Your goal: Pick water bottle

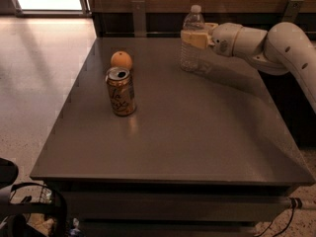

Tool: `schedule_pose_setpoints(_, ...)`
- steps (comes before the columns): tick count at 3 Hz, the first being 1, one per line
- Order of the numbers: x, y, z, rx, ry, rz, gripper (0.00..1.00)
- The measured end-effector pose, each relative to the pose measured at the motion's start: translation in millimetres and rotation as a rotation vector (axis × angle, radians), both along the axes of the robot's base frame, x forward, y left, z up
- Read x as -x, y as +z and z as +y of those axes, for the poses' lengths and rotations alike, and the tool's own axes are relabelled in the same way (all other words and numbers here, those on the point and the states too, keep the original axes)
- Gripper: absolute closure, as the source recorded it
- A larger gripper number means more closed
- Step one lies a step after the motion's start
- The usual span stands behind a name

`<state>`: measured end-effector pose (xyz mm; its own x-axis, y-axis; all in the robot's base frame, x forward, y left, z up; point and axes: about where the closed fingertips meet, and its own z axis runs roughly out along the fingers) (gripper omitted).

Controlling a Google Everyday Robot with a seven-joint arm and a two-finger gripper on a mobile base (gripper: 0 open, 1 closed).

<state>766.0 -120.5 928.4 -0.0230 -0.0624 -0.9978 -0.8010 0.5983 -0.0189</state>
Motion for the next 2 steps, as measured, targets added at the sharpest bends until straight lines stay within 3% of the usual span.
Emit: schedule_pose_setpoints(2,4.3,14.0,5.7,0.018,0.029,-0.017,1.00)
